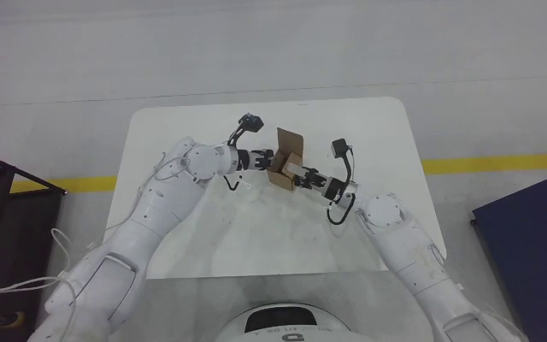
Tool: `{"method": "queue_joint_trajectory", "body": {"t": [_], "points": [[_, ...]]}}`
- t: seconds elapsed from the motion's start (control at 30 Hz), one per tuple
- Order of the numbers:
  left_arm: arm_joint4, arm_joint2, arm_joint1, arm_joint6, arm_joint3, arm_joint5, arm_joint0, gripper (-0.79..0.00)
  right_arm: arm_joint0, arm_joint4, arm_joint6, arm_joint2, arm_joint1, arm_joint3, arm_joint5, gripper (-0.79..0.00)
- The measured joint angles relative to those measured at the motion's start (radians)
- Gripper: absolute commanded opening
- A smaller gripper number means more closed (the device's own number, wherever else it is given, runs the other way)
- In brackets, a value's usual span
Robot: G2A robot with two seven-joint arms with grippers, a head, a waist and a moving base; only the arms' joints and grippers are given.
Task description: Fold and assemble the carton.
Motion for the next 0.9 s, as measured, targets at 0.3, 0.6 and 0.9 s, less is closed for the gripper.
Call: {"method": "queue_joint_trajectory", "body": {"t": [0.3, 0.6, 0.9], "points": [[-0.036, -0.022, 0.002, -0.002, -0.022, 0.027, 0.021, 0.000, -0.014, -0.045, -0.038, 0.008, 0.003, -0.032, 0.016, 0.000], [-0.150, -0.102, 0.016, -0.035, 0.047, -0.003, 0.013, 0.000, -0.013, -0.046, -0.054, 0.018, 0.005, -0.016, 0.014, 0.000], [-0.192, -0.142, 0.011, 0.057, 0.166, -0.018, -0.035, 0.000, -0.008, -0.199, -0.012, 0.022, 0.018, -0.076, 0.024, 0.000]]}}
